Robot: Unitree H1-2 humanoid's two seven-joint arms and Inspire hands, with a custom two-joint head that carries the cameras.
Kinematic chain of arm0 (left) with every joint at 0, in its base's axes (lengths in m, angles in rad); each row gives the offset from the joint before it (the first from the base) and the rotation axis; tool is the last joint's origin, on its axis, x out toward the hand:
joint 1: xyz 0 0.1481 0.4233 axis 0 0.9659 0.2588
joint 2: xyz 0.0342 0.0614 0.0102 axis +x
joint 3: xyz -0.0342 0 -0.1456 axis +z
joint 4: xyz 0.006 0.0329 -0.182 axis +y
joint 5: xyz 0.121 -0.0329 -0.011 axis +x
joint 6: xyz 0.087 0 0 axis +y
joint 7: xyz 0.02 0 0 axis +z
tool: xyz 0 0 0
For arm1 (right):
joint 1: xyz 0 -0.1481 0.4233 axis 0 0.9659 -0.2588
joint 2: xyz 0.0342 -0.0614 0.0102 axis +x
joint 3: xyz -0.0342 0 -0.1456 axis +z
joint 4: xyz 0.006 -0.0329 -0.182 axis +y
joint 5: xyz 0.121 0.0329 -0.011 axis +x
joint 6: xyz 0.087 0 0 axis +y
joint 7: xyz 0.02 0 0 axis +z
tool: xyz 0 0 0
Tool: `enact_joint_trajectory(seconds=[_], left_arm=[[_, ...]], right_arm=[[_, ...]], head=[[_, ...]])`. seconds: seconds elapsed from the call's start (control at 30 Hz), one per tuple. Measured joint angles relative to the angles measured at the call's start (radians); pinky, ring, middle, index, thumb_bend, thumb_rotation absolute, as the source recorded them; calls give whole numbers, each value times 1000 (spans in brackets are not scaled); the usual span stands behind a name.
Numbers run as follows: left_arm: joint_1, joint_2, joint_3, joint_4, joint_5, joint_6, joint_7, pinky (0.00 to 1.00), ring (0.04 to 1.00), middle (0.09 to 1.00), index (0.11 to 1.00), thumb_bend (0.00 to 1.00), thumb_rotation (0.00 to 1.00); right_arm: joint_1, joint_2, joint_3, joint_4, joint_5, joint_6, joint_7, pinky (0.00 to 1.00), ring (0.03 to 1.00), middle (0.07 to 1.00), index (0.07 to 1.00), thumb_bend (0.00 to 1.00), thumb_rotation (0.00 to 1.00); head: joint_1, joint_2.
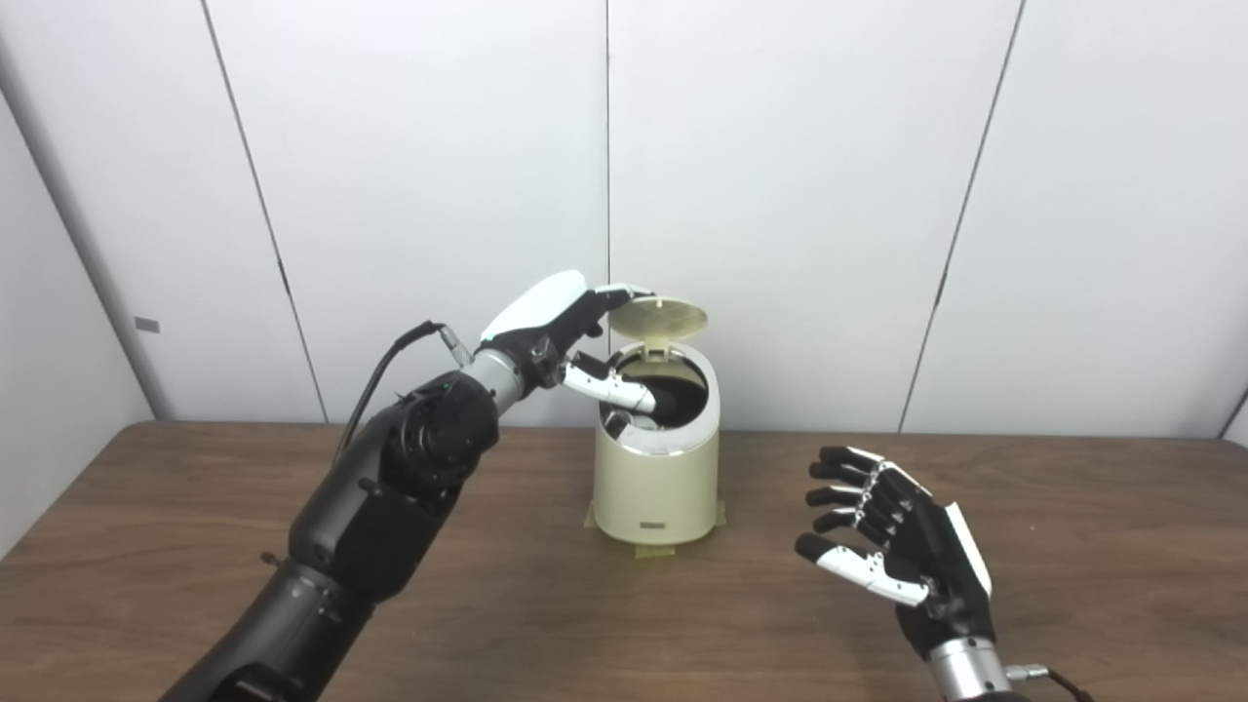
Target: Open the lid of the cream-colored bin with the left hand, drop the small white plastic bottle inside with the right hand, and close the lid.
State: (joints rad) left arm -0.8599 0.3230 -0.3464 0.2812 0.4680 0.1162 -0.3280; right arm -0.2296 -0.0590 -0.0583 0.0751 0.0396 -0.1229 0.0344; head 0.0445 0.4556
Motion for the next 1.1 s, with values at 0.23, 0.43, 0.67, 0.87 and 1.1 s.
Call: enact_joint_trajectory(seconds=[0.23,0.43,0.67,0.87,1.1], left_arm=[[5,22,-22,-82,37,0,-70,927,1000,887,860,1000,403],[25,31,-22,-131,41,-2,-107,982,1000,892,861,993,403],[50,62,-22,-197,53,-22,-147,1000,1000,876,858,997,414],[58,84,-34,-212,97,-58,-155,991,1000,866,859,1000,466],[60,98,-39,-217,149,-78,-161,1000,991,856,845,999,450]], right_arm=[[0,1,0,0,-1,0,-1,475,609,682,681,830,217],[0,5,4,0,-12,3,-6,459,597,683,685,848,246],[0,11,7,-2,-14,6,-10,462,592,680,684,824,208],[0,14,7,-5,-7,17,-10,467,590,681,684,812,182],[0,16,10,-13,-3,23,-9,464,586,673,685,822,194]], head=[[-3,2],[-9,8],[-14,14],[-17,20],[-20,29]])
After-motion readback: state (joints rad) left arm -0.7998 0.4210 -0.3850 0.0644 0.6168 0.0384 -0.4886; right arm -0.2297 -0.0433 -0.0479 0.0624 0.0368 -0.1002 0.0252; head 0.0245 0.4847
